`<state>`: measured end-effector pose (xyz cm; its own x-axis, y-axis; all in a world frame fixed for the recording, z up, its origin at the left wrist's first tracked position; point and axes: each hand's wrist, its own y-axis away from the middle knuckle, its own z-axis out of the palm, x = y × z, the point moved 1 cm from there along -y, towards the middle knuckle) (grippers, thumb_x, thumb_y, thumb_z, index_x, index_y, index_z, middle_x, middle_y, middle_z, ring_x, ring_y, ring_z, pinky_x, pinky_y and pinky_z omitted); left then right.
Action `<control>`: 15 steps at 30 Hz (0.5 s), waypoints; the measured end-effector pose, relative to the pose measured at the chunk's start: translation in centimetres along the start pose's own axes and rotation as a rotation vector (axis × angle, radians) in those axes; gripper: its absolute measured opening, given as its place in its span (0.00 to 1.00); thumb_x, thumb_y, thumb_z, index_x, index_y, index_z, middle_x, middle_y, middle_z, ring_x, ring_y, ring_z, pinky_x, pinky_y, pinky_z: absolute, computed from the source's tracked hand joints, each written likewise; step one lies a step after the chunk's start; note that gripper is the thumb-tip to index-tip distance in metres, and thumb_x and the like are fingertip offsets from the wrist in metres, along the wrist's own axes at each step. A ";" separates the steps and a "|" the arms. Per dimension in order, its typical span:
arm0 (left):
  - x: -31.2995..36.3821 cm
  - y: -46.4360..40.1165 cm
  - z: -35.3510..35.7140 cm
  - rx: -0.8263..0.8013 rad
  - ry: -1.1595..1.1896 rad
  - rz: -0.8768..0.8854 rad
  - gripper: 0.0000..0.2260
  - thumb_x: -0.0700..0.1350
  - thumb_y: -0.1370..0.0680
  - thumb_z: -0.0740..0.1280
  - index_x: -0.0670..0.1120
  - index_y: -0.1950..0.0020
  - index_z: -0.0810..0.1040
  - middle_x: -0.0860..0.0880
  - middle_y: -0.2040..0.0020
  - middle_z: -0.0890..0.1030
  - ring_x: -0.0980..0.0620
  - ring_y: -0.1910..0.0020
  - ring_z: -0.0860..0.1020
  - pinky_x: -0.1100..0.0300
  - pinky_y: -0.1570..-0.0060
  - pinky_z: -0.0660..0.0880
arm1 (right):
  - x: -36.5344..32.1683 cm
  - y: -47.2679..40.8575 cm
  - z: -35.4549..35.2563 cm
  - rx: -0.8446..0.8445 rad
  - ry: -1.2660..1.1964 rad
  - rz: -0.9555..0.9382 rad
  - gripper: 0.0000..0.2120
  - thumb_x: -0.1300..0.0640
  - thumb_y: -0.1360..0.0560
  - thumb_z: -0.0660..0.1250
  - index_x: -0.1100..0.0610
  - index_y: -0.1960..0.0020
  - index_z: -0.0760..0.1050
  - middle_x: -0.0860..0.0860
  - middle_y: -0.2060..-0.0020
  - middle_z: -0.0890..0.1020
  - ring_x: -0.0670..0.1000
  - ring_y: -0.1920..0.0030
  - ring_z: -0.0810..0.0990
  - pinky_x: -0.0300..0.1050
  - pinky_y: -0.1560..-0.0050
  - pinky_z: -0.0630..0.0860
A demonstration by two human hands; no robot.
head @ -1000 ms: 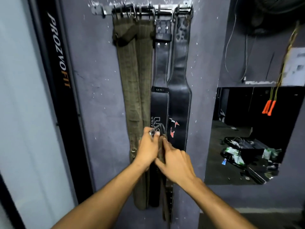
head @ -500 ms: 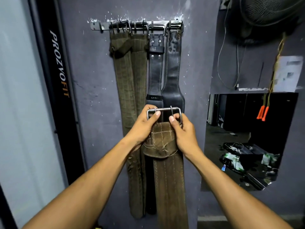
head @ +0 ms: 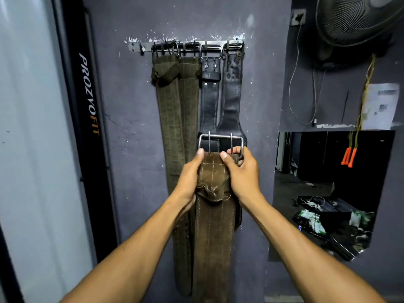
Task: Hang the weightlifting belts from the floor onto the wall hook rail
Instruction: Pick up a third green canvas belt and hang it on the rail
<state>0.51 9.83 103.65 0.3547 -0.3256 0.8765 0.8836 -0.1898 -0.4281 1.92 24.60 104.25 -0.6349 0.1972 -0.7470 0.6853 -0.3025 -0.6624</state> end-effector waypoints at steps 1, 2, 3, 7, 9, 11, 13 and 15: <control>-0.6 0.2 -0.3 -0.073 0.117 -0.010 0.27 0.63 0.20 0.64 0.41 0.37 0.84 0.38 0.39 0.85 0.44 0.37 0.83 0.51 0.36 0.79 | -0.2 -0.4 0.0 0.023 -0.039 0.024 0.09 0.45 0.26 0.74 0.48 0.51 0.78 0.47 0.65 0.85 0.44 0.65 0.84 0.51 0.58 0.84; -1.4 0.8 -0.6 -0.137 0.208 -0.020 0.29 0.63 0.21 0.64 0.41 0.34 0.82 0.38 0.35 0.82 0.44 0.33 0.80 0.53 0.33 0.77 | -0.4 -0.9 -0.1 0.047 -0.084 0.052 0.09 0.47 0.25 0.75 0.48 0.51 0.78 0.49 0.64 0.85 0.48 0.63 0.85 0.56 0.56 0.85; -2.5 1.4 -1.0 -0.157 0.222 -0.038 0.27 0.62 0.20 0.65 0.43 0.33 0.81 0.40 0.33 0.82 0.46 0.31 0.79 0.55 0.32 0.76 | -0.6 -1.5 -0.1 0.070 -0.127 0.077 0.09 0.48 0.25 0.75 0.48 0.49 0.78 0.51 0.62 0.86 0.51 0.61 0.86 0.59 0.53 0.85; -5.1 3.2 -1.7 -0.021 -0.235 0.008 0.13 0.54 0.18 0.67 0.51 0.59 0.85 0.53 0.60 0.87 0.60 0.60 0.84 0.69 0.61 0.78 | -1.2 -3.2 0.1 0.041 -0.225 0.113 0.13 0.53 0.23 0.75 0.56 0.42 0.78 0.53 0.57 0.89 0.53 0.55 0.89 0.56 0.53 0.86; -4.9 3.0 -1.4 0.045 -0.271 0.042 0.16 0.51 0.18 0.67 0.52 0.65 0.82 0.57 0.68 0.84 0.66 0.67 0.80 0.72 0.68 0.74 | -1.2 -2.8 0.6 -0.044 -0.279 0.096 0.12 0.53 0.22 0.74 0.54 0.41 0.78 0.48 0.55 0.89 0.47 0.53 0.89 0.45 0.53 0.84; -4.4 2.6 -1.1 0.047 -0.219 0.073 0.17 0.45 0.16 0.65 0.52 0.63 0.84 0.56 0.67 0.85 0.66 0.66 0.82 0.72 0.67 0.75 | -0.8 -1.9 0.8 -0.092 -0.218 0.062 0.11 0.51 0.22 0.73 0.46 0.41 0.77 0.44 0.50 0.88 0.45 0.47 0.87 0.45 0.45 0.84; -4.5 2.2 -1.2 0.015 -0.165 0.085 0.17 0.43 0.16 0.65 0.52 0.63 0.86 0.54 0.66 0.86 0.64 0.66 0.83 0.71 0.66 0.76 | -0.5 -1.4 0.8 -0.075 -0.128 0.014 0.15 0.51 0.21 0.72 0.46 0.36 0.76 0.47 0.45 0.87 0.47 0.42 0.86 0.53 0.36 0.82; -4.9 2.2 -1.3 -0.029 -0.079 0.039 0.10 0.44 0.18 0.67 0.50 0.55 0.86 0.51 0.59 0.88 0.59 0.59 0.86 0.67 0.60 0.80 | -0.6 -1.8 0.7 -0.075 -0.121 0.008 0.22 0.54 0.19 0.70 0.53 0.27 0.72 0.52 0.39 0.85 0.51 0.38 0.84 0.57 0.32 0.79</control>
<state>0.37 9.78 98.13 0.4129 -0.2594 0.8730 0.8598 -0.2053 -0.4676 0.82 24.34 105.91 -0.6648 0.0800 -0.7427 0.7121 -0.2326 -0.6624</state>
